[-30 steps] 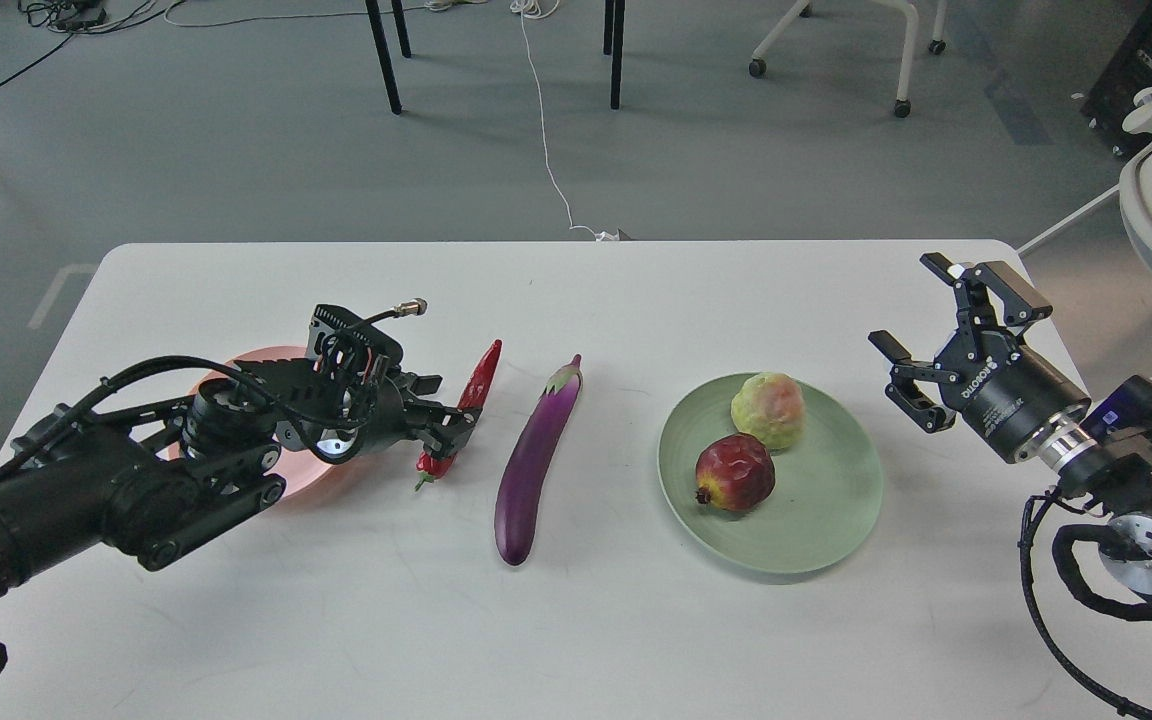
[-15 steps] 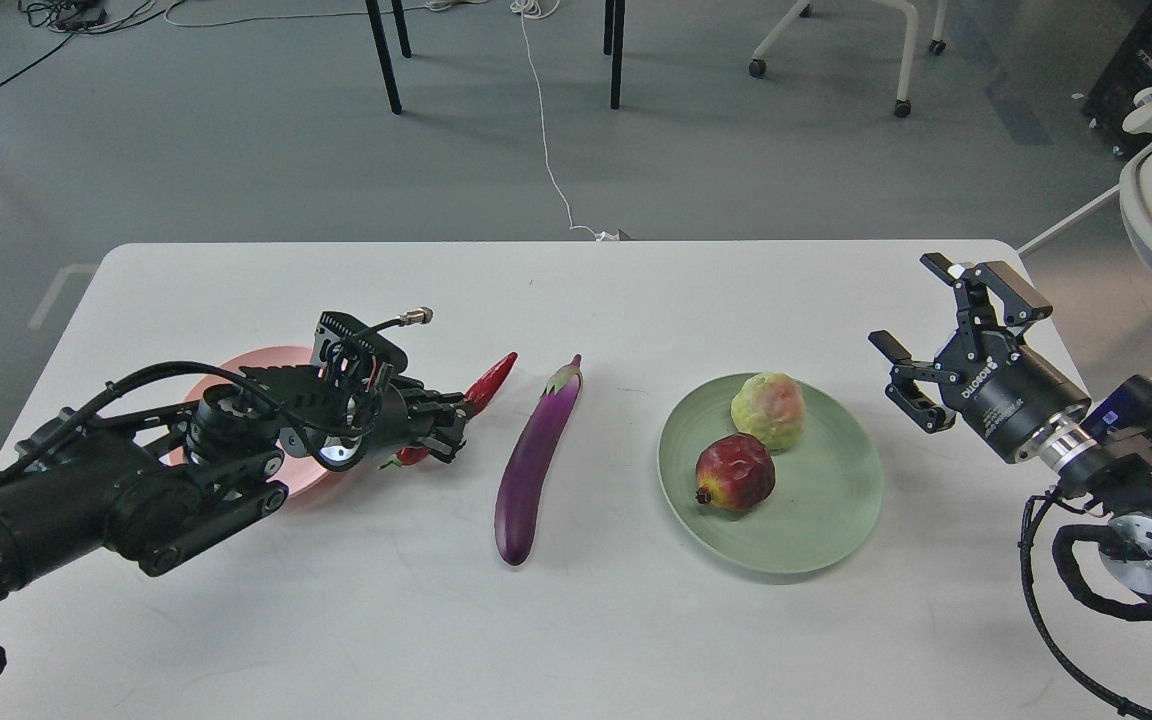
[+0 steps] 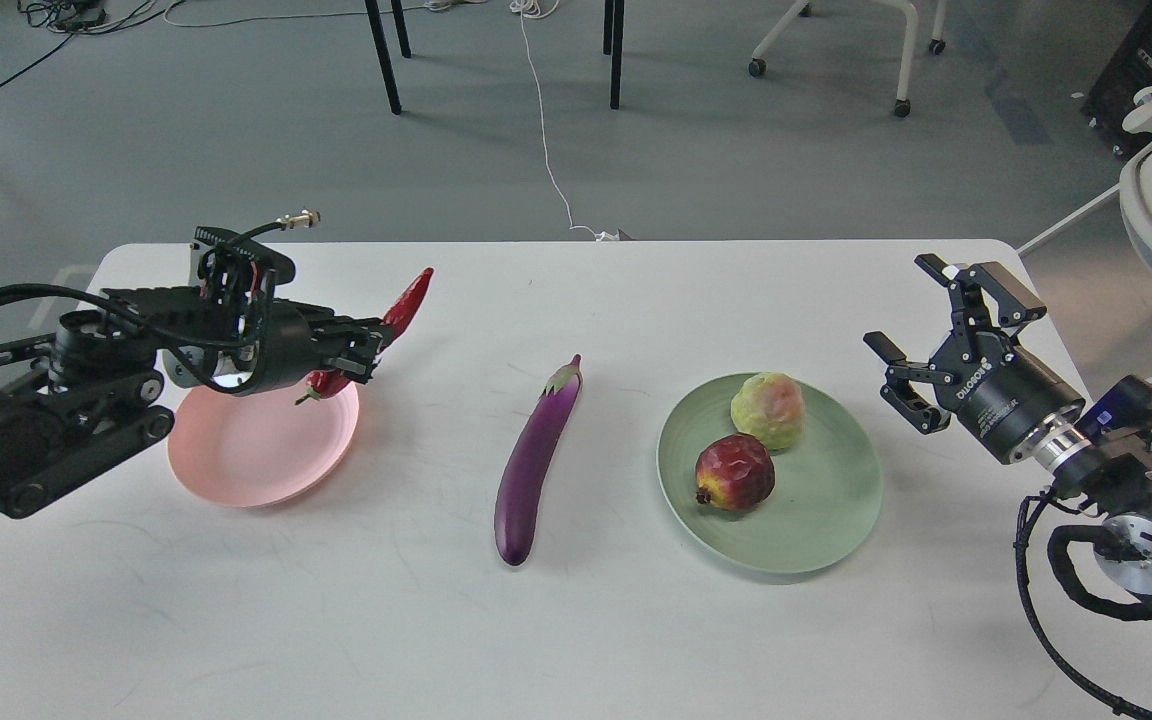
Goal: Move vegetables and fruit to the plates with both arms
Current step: 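Grasp the red chili with the left gripper and place it on the pink plate, then reach the left gripper to the purple eggplant and grasp it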
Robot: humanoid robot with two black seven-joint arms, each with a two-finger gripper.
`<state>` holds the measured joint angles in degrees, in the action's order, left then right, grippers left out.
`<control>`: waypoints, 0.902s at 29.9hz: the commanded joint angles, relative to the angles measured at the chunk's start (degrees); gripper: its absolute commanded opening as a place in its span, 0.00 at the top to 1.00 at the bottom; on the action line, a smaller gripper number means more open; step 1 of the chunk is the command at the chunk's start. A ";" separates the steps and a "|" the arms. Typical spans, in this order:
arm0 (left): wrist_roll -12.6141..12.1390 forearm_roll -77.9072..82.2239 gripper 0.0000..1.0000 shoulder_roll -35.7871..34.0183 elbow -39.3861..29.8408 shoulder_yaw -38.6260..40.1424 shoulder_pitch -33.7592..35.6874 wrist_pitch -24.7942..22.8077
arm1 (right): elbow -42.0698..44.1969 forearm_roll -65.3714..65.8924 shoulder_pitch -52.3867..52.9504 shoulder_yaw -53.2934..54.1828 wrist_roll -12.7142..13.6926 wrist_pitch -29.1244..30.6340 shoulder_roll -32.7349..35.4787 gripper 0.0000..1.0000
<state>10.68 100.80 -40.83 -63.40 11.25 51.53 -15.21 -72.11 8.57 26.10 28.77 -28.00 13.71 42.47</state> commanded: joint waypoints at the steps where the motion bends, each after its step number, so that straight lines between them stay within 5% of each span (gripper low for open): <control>1: 2.84 -1.13 0.86 -5.48 -0.06 -0.35 -1.86 -0.61 | -0.04 0.05 0.09 -0.12 0.00 0.00 -0.10 0.06; 5: 4.61 -1.57 0.64 -8.47 0.29 -0.26 -5.03 -0.61 | 0.04 0.05 0.18 -0.21 0.00 0.00 -0.10 0.06; 8: 4.61 -1.57 0.25 -9.27 0.20 -0.18 -5.64 -0.43 | 0.04 0.05 0.18 -0.21 0.00 0.00 -0.10 0.06; 9: 4.61 -1.57 0.20 -9.53 0.20 -0.17 -5.82 -0.43 | 0.04 0.05 0.26 -0.21 0.00 0.00 -0.10 0.06; 15: 4.52 -2.79 0.16 -8.92 -0.93 0.88 -4.95 -0.43 | -0.04 0.05 0.44 -0.12 0.00 0.00 -0.02 0.06; 19: 3.21 -6.92 0.15 -7.34 -8.30 0.88 -2.49 -0.43 | -0.04 0.05 0.35 -0.03 0.00 0.00 0.16 0.06; 27: -5.58 -7.63 0.14 4.16 -14.30 0.79 -1.87 -0.52 | 0.04 0.05 0.09 -0.03 0.00 0.00 0.42 0.05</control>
<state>7.78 93.29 -41.29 -77.31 12.19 49.68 -15.67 -72.08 8.62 26.36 28.74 -28.00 13.71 42.59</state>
